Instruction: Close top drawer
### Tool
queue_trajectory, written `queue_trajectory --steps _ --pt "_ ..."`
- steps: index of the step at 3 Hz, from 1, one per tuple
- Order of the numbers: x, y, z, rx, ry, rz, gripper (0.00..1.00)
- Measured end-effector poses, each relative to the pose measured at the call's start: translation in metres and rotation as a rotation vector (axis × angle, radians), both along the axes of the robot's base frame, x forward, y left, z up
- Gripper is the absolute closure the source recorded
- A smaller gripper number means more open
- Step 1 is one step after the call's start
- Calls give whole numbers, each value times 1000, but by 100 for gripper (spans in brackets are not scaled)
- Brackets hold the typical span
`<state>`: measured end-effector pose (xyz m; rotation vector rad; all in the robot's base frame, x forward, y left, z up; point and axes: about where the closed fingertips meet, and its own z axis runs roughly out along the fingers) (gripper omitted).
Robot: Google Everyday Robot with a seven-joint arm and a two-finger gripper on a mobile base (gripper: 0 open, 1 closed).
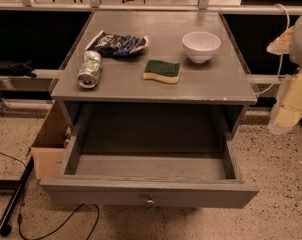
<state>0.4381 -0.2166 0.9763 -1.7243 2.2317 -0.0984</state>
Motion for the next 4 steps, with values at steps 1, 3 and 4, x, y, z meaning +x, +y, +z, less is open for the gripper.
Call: queue_trajectory --steps 1,3,4 --pt "-1 0 1 11 -8 -6 0" --pt "-25 -4 -27 190 -44 -47 0" --pt "-42 9 -67 313 -34 -61 0"
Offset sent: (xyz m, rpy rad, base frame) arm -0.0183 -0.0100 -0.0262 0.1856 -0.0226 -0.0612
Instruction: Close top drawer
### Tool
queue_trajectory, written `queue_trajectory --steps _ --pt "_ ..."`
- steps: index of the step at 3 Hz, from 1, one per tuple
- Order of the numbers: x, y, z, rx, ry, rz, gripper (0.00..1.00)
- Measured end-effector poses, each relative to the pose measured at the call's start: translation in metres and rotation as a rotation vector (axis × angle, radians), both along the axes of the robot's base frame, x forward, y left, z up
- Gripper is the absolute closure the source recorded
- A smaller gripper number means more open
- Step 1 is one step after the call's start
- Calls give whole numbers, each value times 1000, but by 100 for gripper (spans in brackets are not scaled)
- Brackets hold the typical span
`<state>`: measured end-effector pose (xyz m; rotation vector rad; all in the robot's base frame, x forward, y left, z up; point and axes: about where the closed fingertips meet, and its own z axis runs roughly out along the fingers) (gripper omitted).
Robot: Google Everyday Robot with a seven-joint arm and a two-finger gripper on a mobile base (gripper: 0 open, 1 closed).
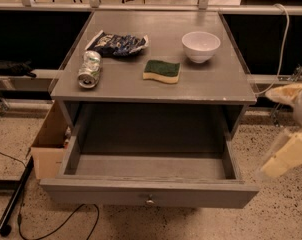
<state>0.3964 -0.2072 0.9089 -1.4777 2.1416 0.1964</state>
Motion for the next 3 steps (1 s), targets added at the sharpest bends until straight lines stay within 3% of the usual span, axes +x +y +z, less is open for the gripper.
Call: queue_trajectory --steps 1,3 --pt "-12 17 -33 52 31 6 0" --pt "-24 21 -55 53 60 1 0"
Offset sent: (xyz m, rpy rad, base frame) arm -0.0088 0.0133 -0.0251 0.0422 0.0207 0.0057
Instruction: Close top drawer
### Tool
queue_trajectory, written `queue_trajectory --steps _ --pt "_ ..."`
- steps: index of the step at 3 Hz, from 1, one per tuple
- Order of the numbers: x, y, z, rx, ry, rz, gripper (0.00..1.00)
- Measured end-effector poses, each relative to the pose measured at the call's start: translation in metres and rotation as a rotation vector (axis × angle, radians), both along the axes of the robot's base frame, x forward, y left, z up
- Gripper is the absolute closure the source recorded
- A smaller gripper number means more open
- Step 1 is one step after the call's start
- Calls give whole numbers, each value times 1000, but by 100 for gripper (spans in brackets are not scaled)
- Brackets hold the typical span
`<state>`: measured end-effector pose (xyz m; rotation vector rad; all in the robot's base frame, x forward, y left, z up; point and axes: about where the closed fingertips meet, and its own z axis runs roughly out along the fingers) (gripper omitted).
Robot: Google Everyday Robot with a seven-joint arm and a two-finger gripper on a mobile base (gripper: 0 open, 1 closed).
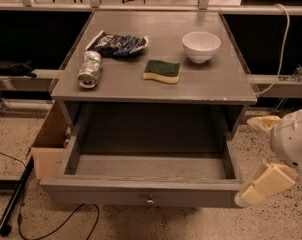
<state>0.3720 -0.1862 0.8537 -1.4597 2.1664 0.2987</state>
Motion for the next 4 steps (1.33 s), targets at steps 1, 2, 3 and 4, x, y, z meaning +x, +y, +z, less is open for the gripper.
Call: queue_trajectory --steps 1,2,3,4 --pt "-19 4 -36 34 66 -16 19" --pt "-33 10 -61 50 112 -13 42" --pt "-41 16 -79 57 146 -6 66" --pt "-43 27 -97 39 180 15 89"
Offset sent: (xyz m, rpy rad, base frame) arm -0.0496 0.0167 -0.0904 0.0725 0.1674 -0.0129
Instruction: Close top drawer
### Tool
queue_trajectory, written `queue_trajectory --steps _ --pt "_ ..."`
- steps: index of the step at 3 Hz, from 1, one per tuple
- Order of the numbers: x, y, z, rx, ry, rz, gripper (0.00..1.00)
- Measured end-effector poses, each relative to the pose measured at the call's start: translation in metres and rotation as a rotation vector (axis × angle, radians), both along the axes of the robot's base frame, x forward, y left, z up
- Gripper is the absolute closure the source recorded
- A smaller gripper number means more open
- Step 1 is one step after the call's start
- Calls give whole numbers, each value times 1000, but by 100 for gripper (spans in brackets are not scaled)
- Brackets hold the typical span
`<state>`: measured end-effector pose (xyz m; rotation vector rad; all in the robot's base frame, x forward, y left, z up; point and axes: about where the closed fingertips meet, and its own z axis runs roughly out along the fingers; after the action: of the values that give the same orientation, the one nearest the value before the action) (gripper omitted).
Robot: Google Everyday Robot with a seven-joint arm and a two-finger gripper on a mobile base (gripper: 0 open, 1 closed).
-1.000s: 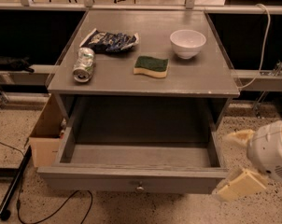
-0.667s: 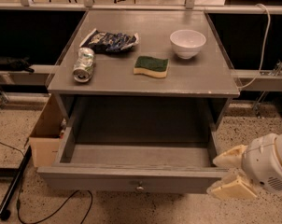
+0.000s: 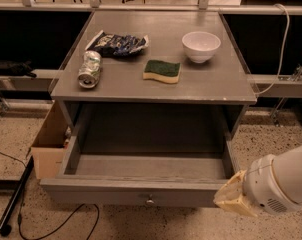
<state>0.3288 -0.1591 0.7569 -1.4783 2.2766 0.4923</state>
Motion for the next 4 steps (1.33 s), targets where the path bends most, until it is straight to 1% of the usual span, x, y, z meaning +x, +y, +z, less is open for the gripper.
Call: queue_trajectory --steps 1,2,3,4 --pt "8 3 -23 -29 58 5 100" --pt "8 3 -23 -29 58 5 100" --pt "2 5 -41 -25 91 4 100" --pt "-3 8 -64 -16 136 3 100"
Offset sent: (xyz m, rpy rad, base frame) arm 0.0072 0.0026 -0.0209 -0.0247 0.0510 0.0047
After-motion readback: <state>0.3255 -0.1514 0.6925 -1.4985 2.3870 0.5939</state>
